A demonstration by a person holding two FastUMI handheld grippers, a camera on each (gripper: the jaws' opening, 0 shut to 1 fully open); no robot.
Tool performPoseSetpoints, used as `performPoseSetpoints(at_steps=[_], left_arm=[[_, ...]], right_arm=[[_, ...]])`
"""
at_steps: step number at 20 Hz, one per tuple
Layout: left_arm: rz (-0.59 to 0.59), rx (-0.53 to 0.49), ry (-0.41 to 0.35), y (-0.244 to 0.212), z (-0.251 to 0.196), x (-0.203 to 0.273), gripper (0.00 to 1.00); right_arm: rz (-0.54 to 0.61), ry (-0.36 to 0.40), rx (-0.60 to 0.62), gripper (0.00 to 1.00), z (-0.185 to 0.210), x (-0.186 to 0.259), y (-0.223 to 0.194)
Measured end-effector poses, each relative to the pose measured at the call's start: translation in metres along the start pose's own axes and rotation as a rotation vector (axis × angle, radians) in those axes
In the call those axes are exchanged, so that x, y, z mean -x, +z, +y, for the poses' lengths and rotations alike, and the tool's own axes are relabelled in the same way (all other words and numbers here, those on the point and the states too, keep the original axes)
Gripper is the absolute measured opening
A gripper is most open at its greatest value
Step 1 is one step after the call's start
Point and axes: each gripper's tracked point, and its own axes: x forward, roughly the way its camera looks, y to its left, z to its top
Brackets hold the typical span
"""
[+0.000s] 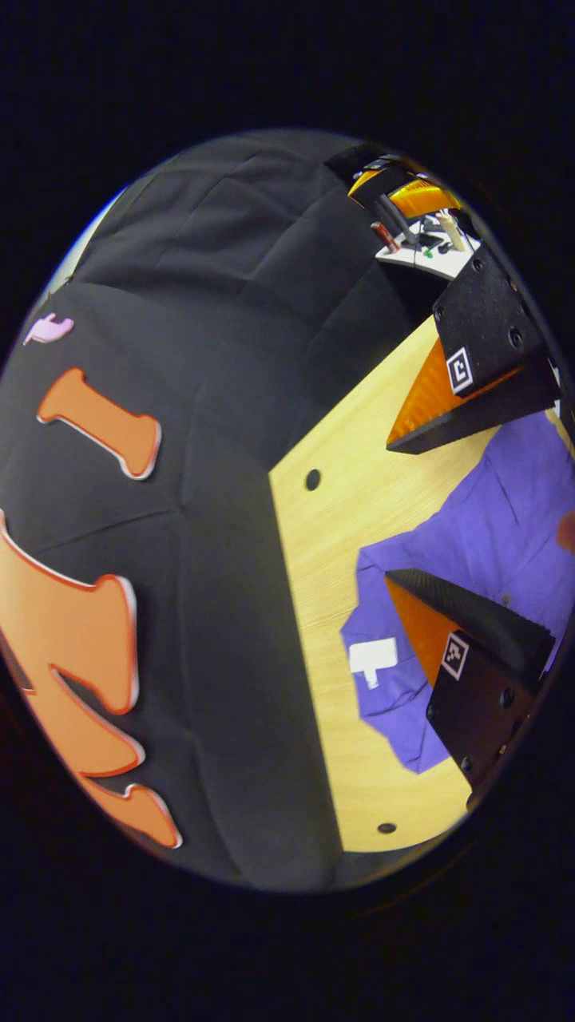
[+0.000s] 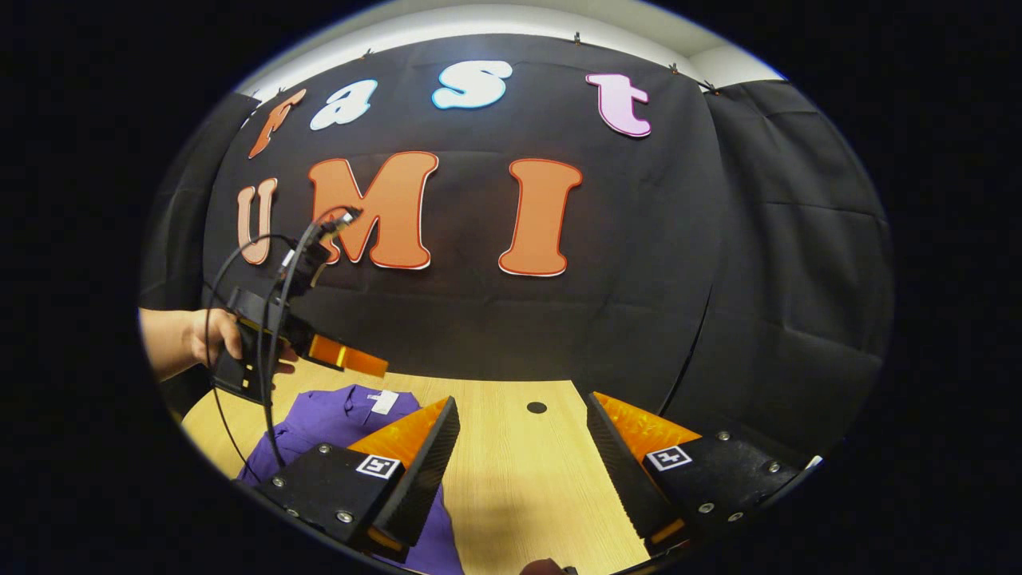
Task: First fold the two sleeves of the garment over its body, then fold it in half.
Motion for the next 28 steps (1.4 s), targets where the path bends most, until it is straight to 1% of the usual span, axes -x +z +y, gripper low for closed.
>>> performPoseSetpoints(at_steps=[3,5,6,7,9,13,15,17,19,21,23,25,28], left_arm=[[-0.130,-0.023,0.076,0.022,0.014,0.048,0.95],[-0.219,-0.046,0.142,0.034,0.023,0.082,0.96],[-0.263,-0.049,0.179,0.039,0.029,0.101,0.97],[-0.314,-0.045,0.198,0.042,0.033,0.122,0.98],[-0.394,-0.023,0.232,0.043,0.040,0.159,0.97],[-0.531,-0.041,0.377,0.046,0.062,0.229,0.97],[-0.605,-0.030,0.430,0.036,0.075,0.271,0.97],[-0.646,0.009,0.470,0.021,0.084,0.305,0.97],[-0.658,0.017,0.516,0.005,0.096,0.330,0.97],[-0.653,0.003,0.561,-0.014,0.109,0.349,0.96],[-0.660,-0.023,0.584,-0.029,0.111,0.369,0.97],[-0.692,-0.048,0.620,-0.035,0.115,0.393,0.96],[-0.725,-0.093,0.619,-0.057,0.101,0.417,0.94]], right_arm=[[-0.016,0.020,0.004,0.96,0.009,-0.005,0.007],[-0.035,0.043,0.004,0.96,0.020,-0.010,0.015],[-0.045,0.058,0.007,0.96,0.025,-0.011,0.017],[-0.059,0.068,0.012,0.96,0.032,-0.012,0.020],[-0.080,0.091,0.024,0.96,0.045,-0.016,0.028],[-0.120,0.154,0.012,0.96,0.072,-0.019,0.042],[-0.150,0.184,0.001,0.95,0.087,-0.018,0.049],[-0.159,0.200,0.005,0.96,0.099,-0.015,0.050],[-0.157,0.211,0.010,0.96,0.111,-0.009,0.047],[-0.141,0.215,0.010,0.96,0.122,-0.001,0.038],[-0.118,0.204,0.018,0.96,0.131,0.007,0.028],[-0.101,0.192,0.015,0.96,0.138,0.020,0.023],[-0.114,0.201,0.012,0.95,0.155,0.038,0.023]])
